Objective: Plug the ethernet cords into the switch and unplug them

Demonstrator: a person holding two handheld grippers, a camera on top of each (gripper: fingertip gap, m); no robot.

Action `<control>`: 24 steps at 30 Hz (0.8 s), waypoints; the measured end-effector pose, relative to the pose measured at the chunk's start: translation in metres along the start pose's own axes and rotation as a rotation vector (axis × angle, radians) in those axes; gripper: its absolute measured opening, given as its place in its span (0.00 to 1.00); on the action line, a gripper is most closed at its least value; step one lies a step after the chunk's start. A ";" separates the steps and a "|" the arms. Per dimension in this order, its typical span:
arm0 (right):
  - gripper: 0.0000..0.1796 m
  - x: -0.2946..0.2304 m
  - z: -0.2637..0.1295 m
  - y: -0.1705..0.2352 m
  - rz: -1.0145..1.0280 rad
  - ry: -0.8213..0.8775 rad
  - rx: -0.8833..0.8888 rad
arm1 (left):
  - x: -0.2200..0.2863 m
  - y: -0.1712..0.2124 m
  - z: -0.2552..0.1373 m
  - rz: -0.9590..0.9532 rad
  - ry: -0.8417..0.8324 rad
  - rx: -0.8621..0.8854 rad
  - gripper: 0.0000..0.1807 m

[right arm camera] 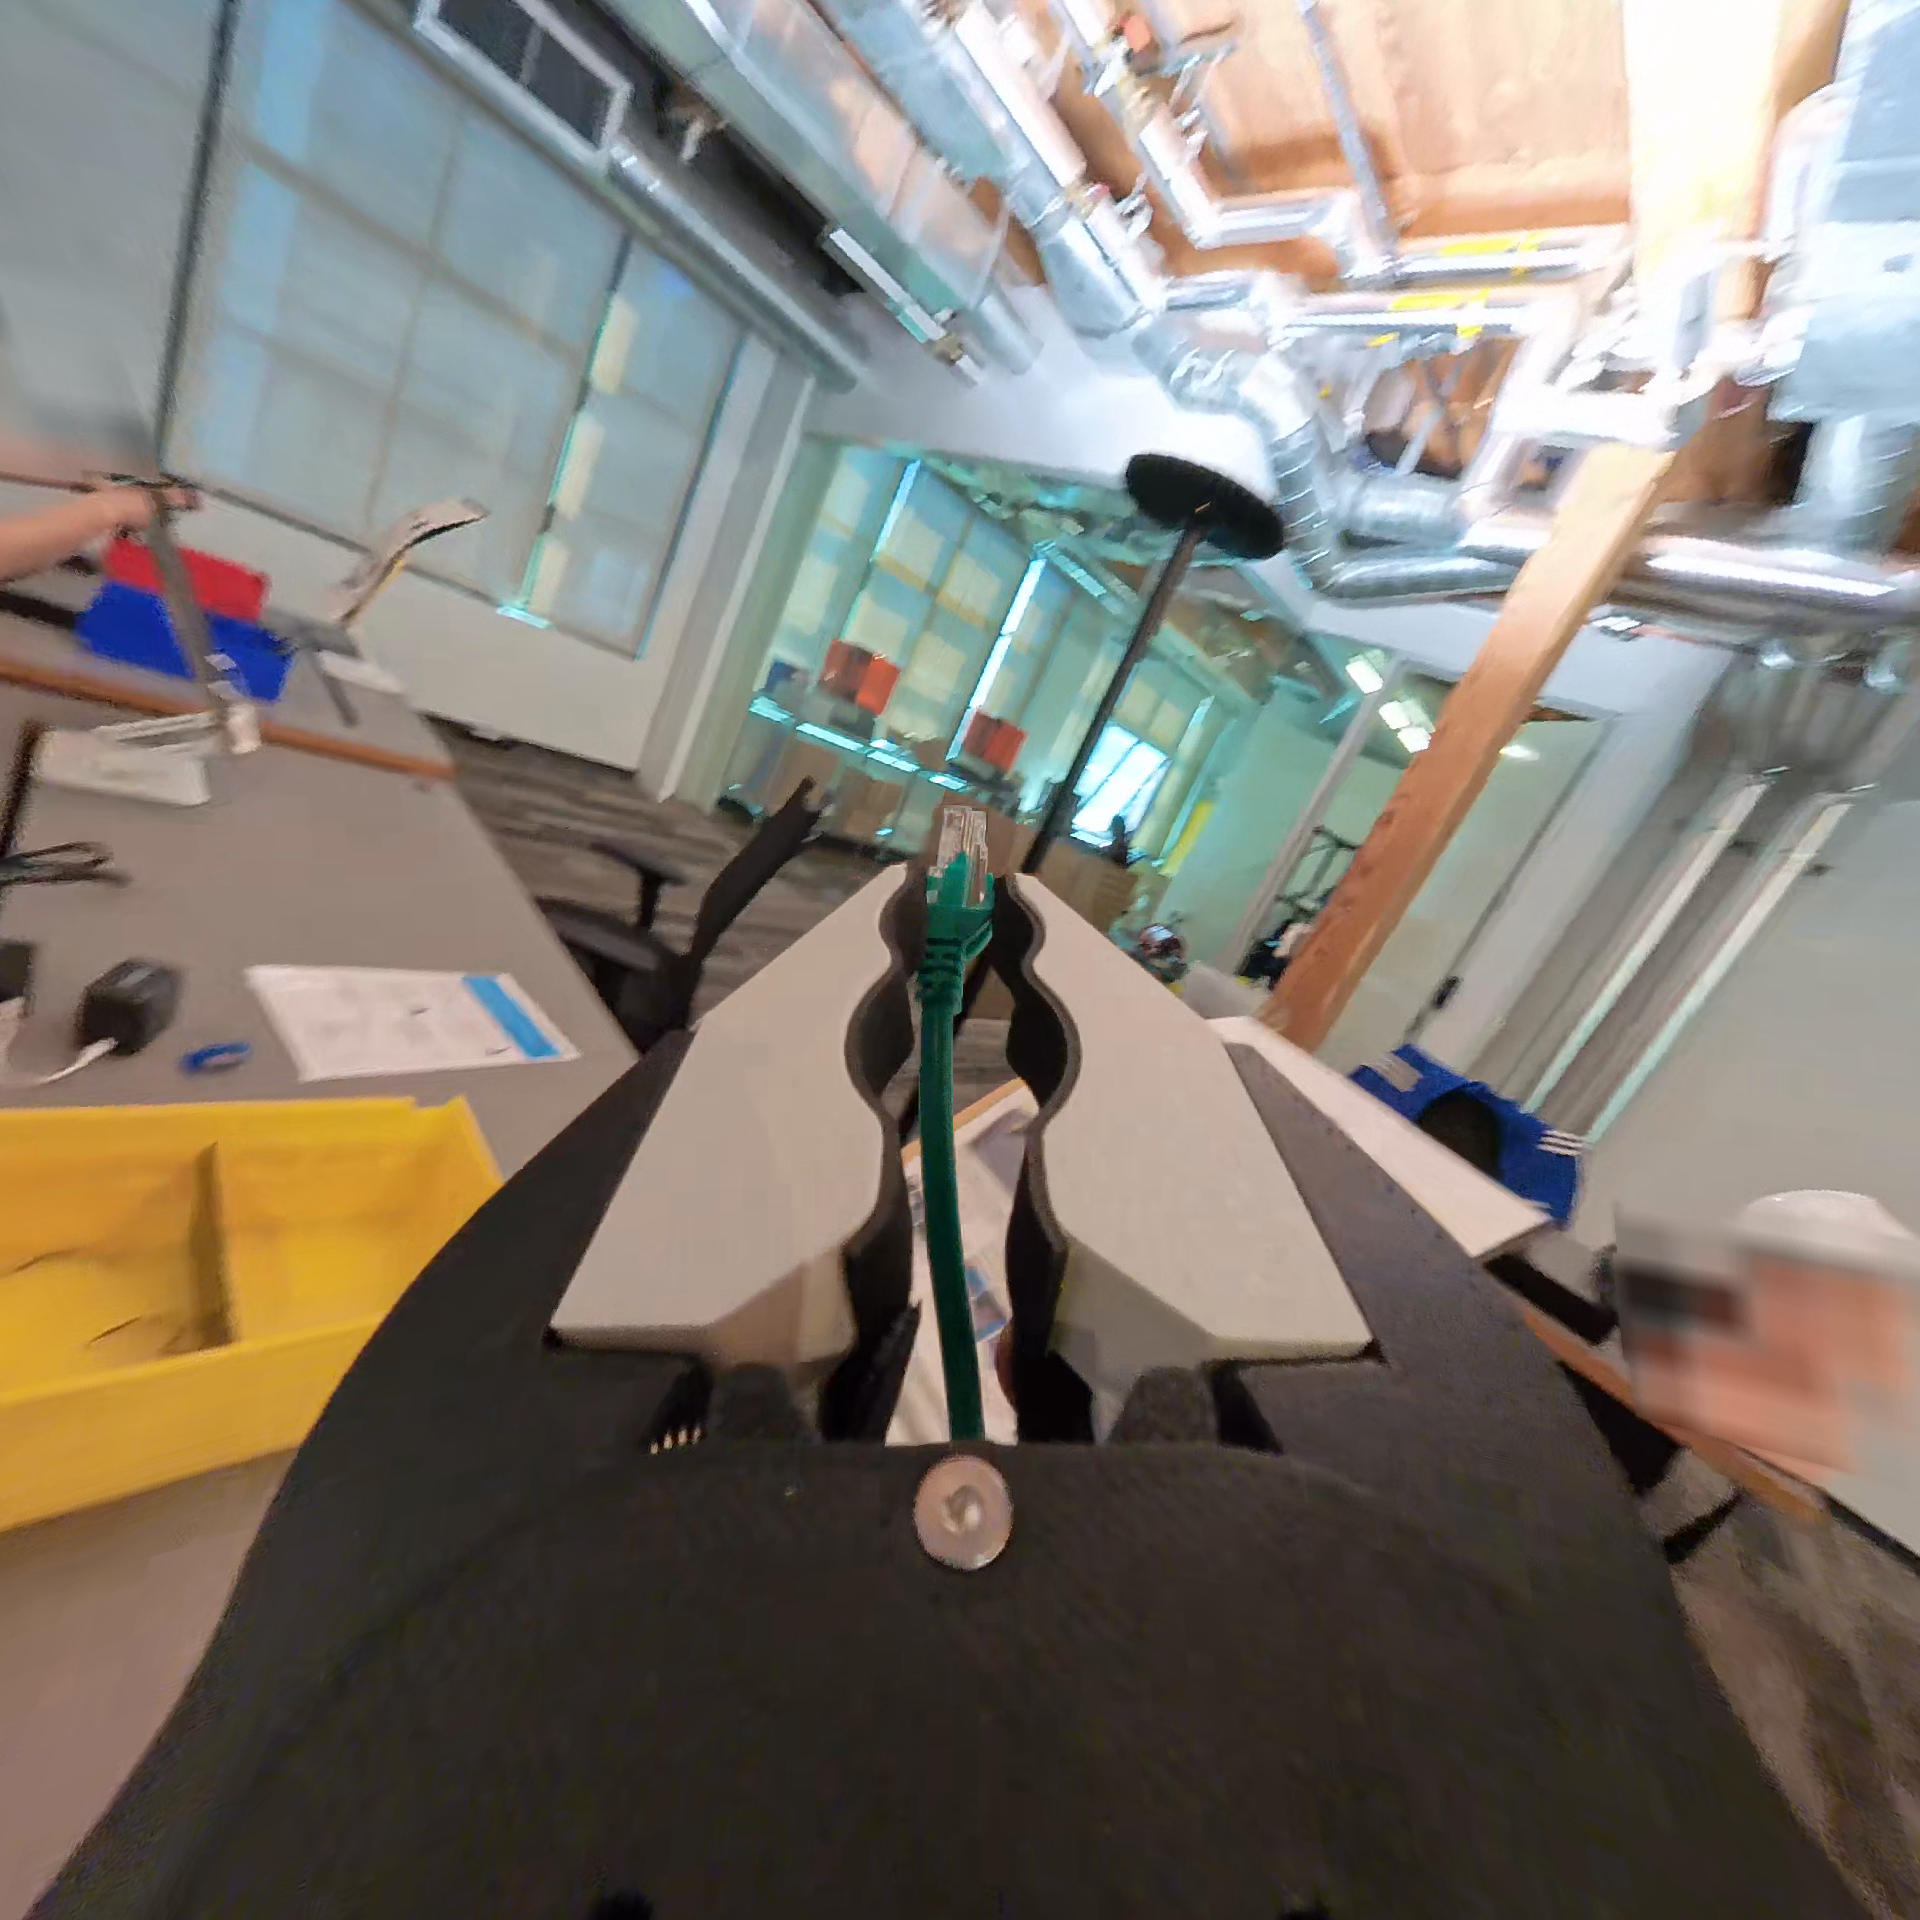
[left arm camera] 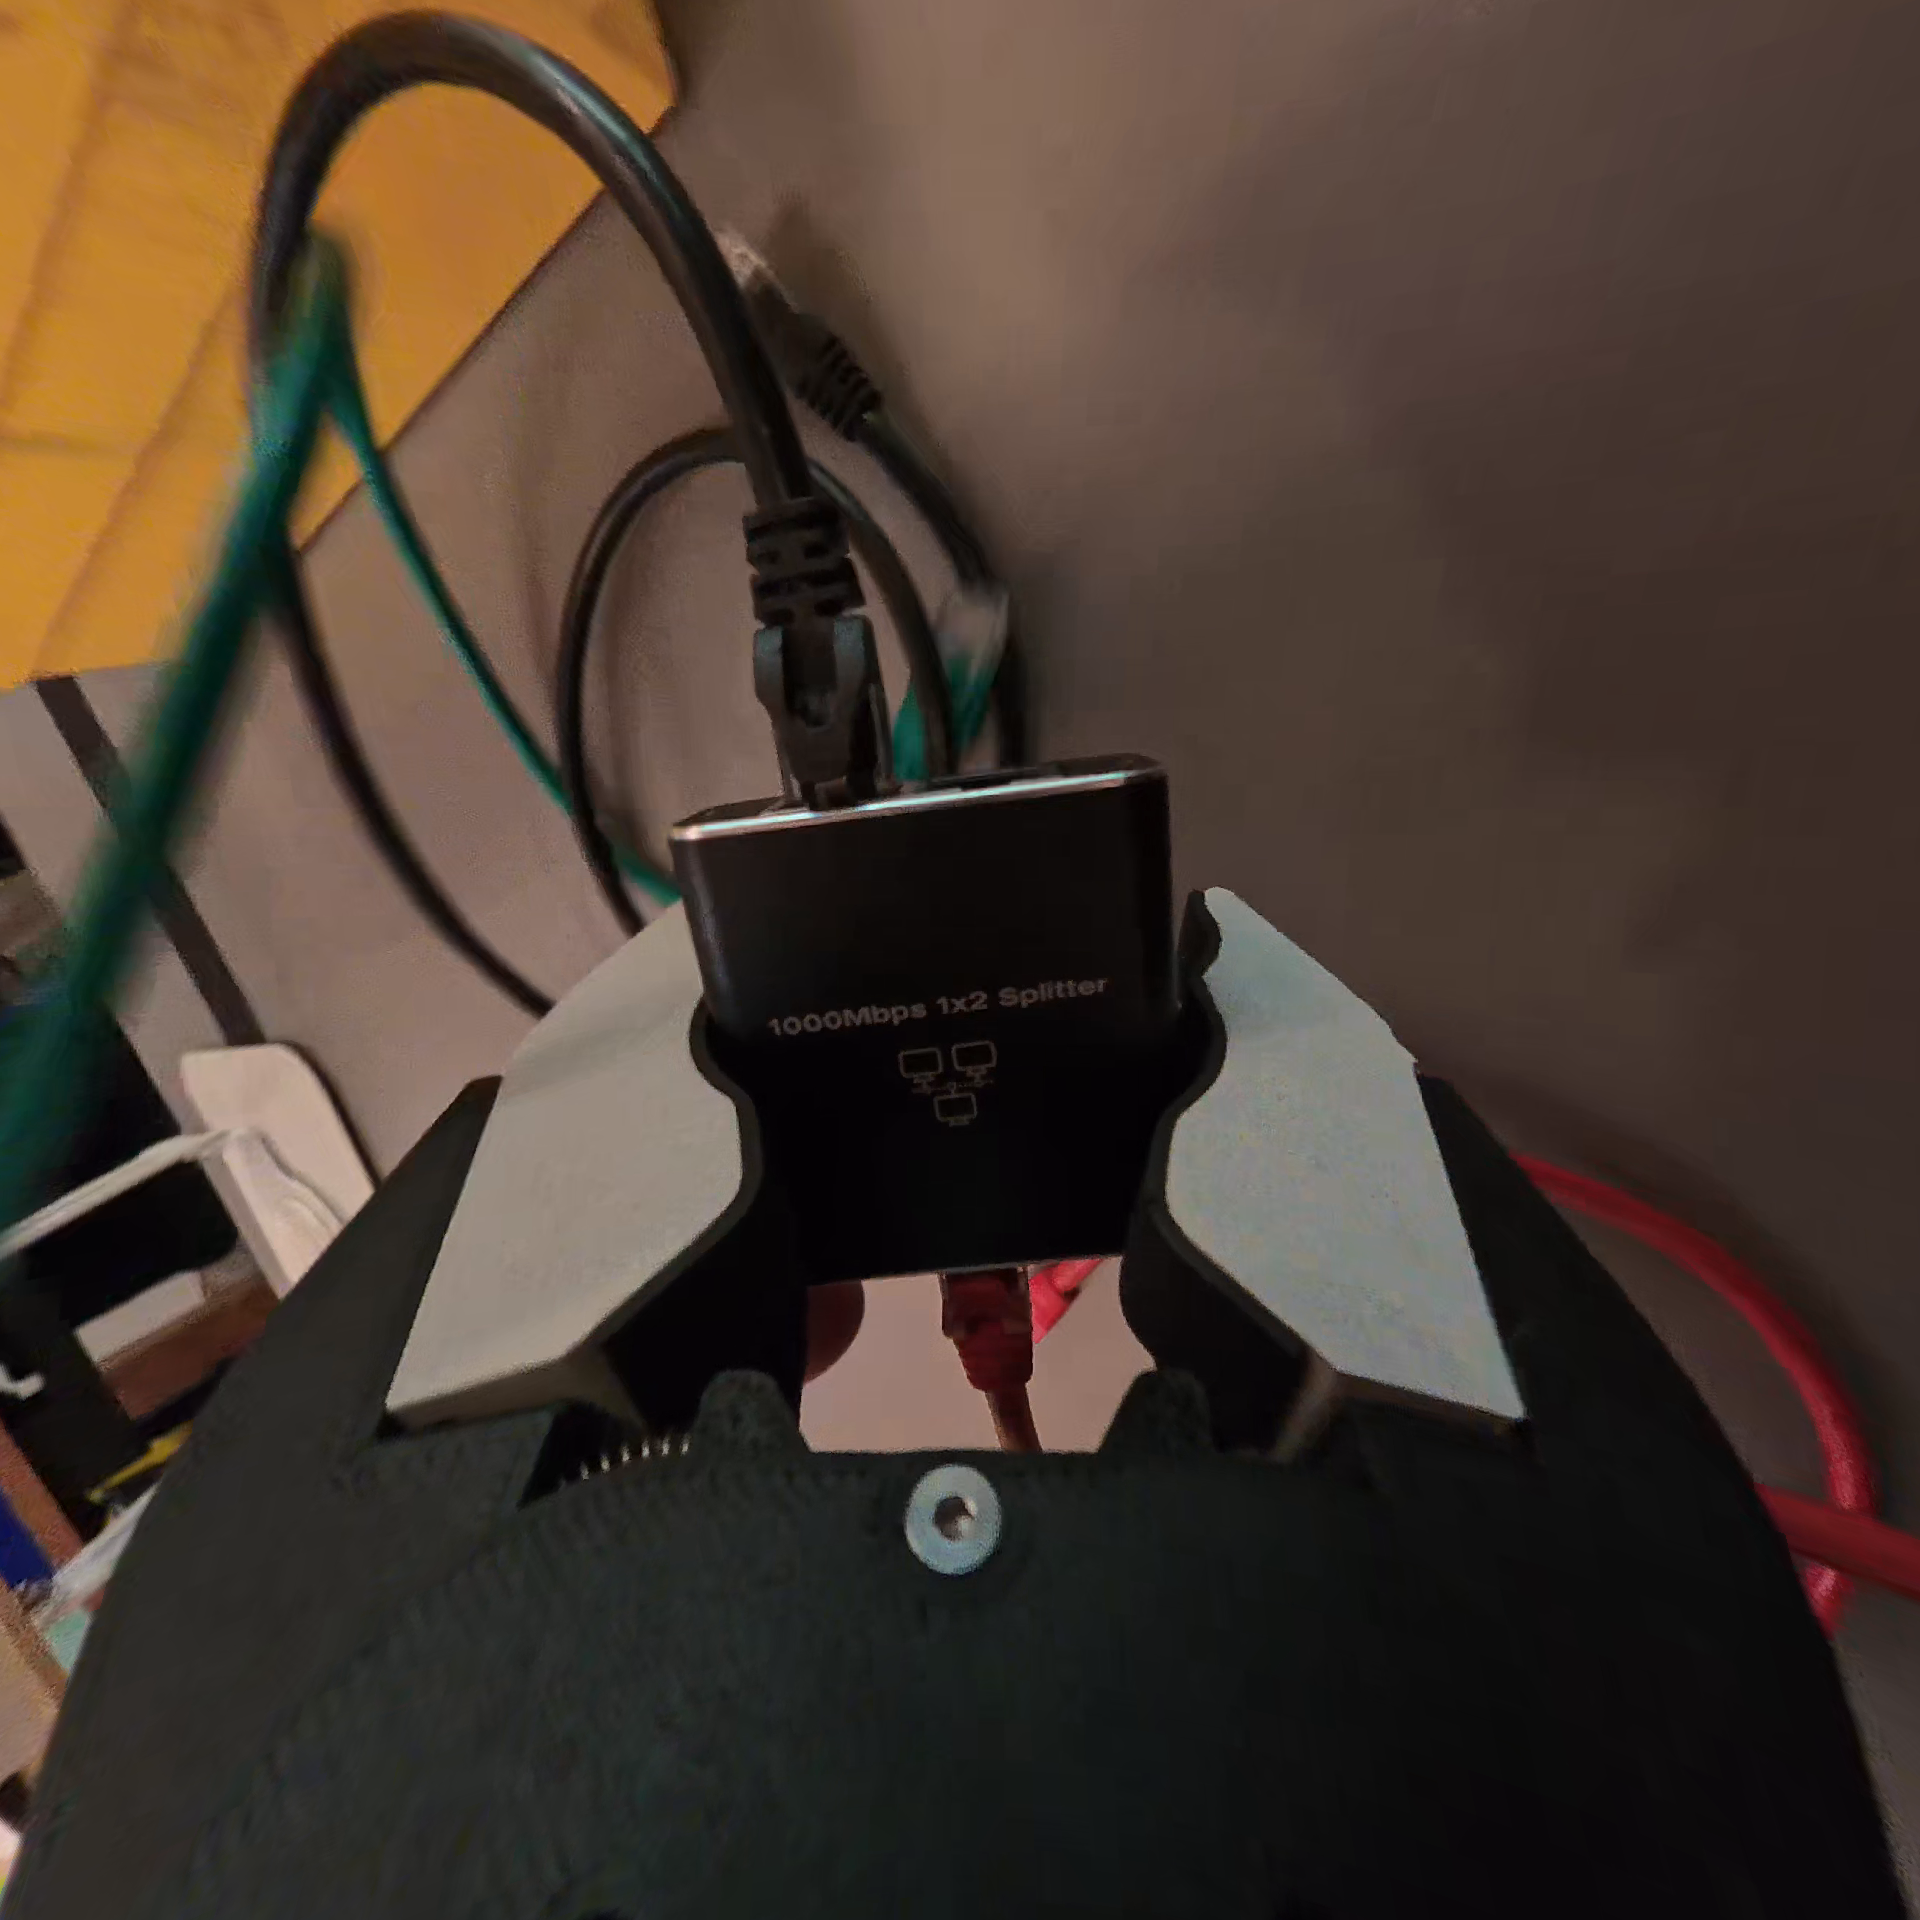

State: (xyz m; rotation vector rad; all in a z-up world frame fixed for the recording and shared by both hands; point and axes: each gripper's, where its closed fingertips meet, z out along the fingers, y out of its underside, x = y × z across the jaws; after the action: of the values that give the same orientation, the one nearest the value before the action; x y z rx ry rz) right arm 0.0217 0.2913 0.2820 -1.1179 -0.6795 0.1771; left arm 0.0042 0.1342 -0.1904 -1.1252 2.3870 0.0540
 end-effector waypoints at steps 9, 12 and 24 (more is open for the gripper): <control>0.06 0.183 -0.080 -0.107 -0.093 0.414 0.145 | 0.014 0.038 0.005 -0.043 0.018 -0.046 0.44; 0.06 0.222 -0.125 -0.143 -0.137 0.518 0.161 | 0.001 0.067 0.004 -0.101 -0.030 -0.095 0.43; 0.06 0.296 -0.277 -0.186 -0.234 0.822 0.122 | -0.040 0.168 -0.006 -0.316 -0.126 -0.255 0.44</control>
State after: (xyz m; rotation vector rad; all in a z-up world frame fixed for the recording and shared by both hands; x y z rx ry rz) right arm 0.3794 0.1309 0.4942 -0.8780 -0.0540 -0.4226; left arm -0.0999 0.2719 -0.1953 -1.5562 2.1076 0.3199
